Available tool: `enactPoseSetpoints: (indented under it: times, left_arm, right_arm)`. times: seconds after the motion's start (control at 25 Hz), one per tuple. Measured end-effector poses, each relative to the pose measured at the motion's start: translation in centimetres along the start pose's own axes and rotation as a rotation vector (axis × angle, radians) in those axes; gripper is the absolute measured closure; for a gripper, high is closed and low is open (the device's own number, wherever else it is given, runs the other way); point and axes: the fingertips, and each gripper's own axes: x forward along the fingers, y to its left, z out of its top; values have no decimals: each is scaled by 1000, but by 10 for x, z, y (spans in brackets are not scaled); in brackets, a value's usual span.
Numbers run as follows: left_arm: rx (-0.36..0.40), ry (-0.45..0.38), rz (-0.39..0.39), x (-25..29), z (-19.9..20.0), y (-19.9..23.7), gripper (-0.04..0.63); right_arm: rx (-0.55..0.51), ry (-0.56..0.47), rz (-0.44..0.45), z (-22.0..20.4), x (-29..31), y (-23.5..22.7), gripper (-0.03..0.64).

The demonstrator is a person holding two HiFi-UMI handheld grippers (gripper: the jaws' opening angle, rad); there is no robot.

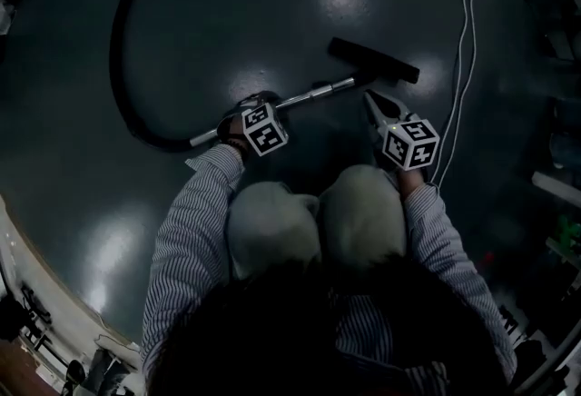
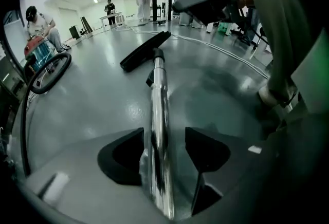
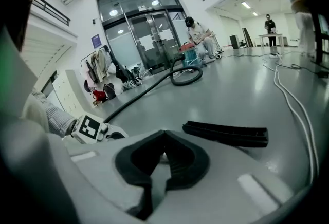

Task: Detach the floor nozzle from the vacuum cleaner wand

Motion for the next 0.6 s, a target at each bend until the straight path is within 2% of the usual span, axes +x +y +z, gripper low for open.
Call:
enactPoseSetpoints:
  times: [0.12, 0.24, 0.48, 0.56, 0.6]
  left_arm:
    - [3, 35, -1, 20, -4, -1, 333]
    - [-29, 38, 2, 32, -3, 1, 316]
    - [-92, 15, -67, 32, -1, 2, 326]
    - [-117, 9, -58, 29, -1, 5, 343]
    - [-131, 7, -52, 29, -1, 8, 373]
  right_arm:
    - [-1, 2, 22, -4, -4, 4, 615]
    - [5, -12, 18, -5, -10, 2, 615]
    - [22, -41, 22, -3, -16, 2, 615]
    - [23, -49, 21, -2, -19, 4, 615]
    - [26, -55, 22, -1, -20, 5, 615]
